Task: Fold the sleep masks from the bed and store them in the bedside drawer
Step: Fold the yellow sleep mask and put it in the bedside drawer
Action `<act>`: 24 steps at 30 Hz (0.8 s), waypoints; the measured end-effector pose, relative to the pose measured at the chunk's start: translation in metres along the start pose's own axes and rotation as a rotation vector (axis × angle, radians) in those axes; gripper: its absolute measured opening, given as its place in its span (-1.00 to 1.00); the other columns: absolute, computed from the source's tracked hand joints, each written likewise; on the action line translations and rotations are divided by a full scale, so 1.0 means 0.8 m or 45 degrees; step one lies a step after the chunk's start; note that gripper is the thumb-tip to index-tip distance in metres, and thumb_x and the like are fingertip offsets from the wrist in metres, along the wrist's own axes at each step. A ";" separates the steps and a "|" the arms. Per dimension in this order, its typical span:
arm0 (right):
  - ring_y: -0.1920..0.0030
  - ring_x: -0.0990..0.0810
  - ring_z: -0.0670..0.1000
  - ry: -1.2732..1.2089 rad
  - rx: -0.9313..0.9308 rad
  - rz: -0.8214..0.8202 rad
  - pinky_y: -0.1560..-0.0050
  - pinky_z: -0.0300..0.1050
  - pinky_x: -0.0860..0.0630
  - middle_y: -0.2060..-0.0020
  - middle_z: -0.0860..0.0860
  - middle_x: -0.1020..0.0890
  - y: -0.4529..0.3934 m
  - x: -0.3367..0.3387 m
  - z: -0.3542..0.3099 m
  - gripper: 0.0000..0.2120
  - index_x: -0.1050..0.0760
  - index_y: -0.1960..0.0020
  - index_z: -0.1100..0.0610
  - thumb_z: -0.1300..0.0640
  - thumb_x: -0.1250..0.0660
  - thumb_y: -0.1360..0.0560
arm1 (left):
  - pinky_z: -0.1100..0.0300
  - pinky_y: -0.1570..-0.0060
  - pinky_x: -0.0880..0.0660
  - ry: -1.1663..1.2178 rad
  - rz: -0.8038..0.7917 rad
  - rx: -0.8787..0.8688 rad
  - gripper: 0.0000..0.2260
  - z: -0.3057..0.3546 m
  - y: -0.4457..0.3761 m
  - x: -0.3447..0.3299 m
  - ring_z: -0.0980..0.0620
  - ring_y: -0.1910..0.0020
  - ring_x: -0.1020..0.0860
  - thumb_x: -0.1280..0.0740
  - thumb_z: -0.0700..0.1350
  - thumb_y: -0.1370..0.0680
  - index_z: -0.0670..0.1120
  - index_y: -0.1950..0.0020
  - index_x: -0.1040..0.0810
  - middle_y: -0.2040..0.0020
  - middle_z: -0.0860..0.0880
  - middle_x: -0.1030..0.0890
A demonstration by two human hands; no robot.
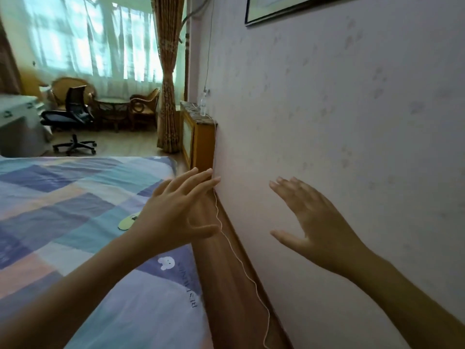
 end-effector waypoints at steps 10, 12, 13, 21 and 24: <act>-0.51 -0.11 -0.01 -0.152 0.338 0.016 -0.47 0.07 -0.11 -0.47 -0.07 -0.28 -0.196 -0.088 0.132 -0.29 -0.11 -0.50 -0.08 -0.30 -0.05 -0.41 | 0.02 -0.40 -0.08 -0.135 -0.005 0.345 -0.18 -0.042 -0.122 -0.076 0.04 -0.52 -0.07 -0.01 0.49 -0.30 0.17 -0.50 -0.08 -0.54 0.11 -0.12; -0.52 -0.10 0.00 -0.175 0.395 0.024 -0.48 0.08 -0.12 -0.47 -0.07 -0.28 -0.241 -0.108 0.145 -0.29 -0.13 -0.50 -0.07 -0.30 -0.05 -0.41 | 0.00 -0.41 -0.11 -0.146 0.006 0.407 -0.17 -0.065 -0.149 -0.093 0.04 -0.52 -0.08 -0.03 0.49 -0.30 0.16 -0.50 -0.11 -0.54 0.10 -0.14; -0.52 -0.10 0.00 -0.188 0.417 0.025 -0.48 0.10 -0.12 -0.48 -0.07 -0.27 -0.262 -0.117 0.150 -0.29 -0.13 -0.50 -0.06 -0.30 -0.04 -0.40 | -0.01 -0.40 -0.12 -0.147 0.006 0.431 -0.17 -0.077 -0.162 -0.101 0.04 -0.51 -0.08 -0.04 0.49 -0.30 0.15 -0.50 -0.12 -0.53 0.09 -0.15; -0.49 -0.18 0.02 -0.259 0.634 0.020 -0.44 0.10 -0.19 -0.47 -0.04 -0.29 -0.428 -0.182 0.182 -0.31 -0.15 -0.50 -0.06 -0.28 -0.13 -0.43 | 0.09 -0.38 -0.09 -0.228 -0.005 0.618 -0.22 -0.168 -0.241 -0.155 0.07 -0.51 -0.08 -0.10 0.46 -0.34 0.18 -0.50 -0.08 -0.53 0.12 -0.14; -0.48 -0.20 0.02 -0.294 0.735 0.000 -0.40 -0.02 -0.12 -0.47 -0.03 -0.31 -0.497 -0.220 0.182 -0.32 -0.15 -0.50 -0.05 -0.24 -0.19 -0.44 | 0.02 -0.38 -0.15 -0.232 -0.017 0.757 -0.21 -0.214 -0.255 -0.182 0.06 -0.50 -0.11 -0.09 0.48 -0.32 0.18 -0.49 -0.10 -0.52 0.12 -0.17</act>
Point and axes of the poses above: each hand's wrist, its own y-axis away from the middle knuckle, its own x-axis out of the back of the hand, z = x × y, the point moved 1 cm from there along -y, towards the middle knuckle
